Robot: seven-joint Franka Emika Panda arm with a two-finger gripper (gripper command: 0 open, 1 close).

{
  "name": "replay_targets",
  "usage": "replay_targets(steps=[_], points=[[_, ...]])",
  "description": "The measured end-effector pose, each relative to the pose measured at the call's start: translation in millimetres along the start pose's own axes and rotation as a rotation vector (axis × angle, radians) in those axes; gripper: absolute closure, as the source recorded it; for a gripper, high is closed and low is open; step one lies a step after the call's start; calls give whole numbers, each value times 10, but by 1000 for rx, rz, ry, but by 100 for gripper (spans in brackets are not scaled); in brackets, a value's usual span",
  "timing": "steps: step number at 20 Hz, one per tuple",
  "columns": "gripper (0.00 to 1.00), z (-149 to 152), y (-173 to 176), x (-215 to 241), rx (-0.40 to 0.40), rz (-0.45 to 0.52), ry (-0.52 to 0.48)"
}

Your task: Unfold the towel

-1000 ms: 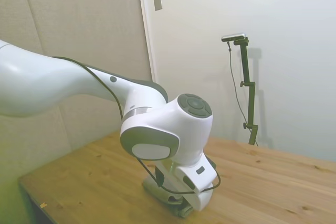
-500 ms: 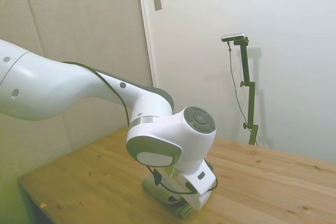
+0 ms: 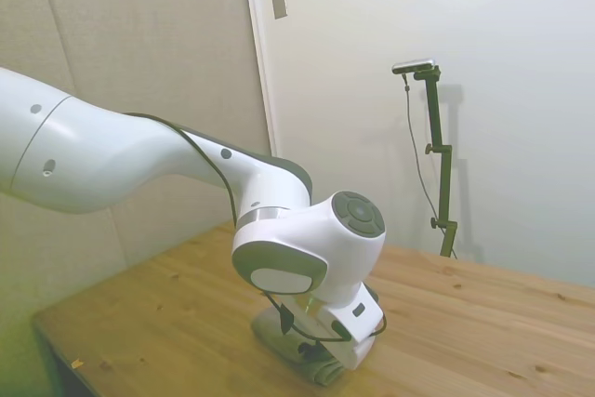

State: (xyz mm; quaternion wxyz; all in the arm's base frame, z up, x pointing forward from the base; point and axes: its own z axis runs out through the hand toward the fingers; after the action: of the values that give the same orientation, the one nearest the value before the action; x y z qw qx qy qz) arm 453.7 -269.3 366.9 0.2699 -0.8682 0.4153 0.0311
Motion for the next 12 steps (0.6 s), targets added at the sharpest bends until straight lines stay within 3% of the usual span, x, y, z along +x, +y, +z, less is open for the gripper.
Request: replay_targets(steps=[12], points=[[100, -96, -142, 29, 4, -26, 6]])
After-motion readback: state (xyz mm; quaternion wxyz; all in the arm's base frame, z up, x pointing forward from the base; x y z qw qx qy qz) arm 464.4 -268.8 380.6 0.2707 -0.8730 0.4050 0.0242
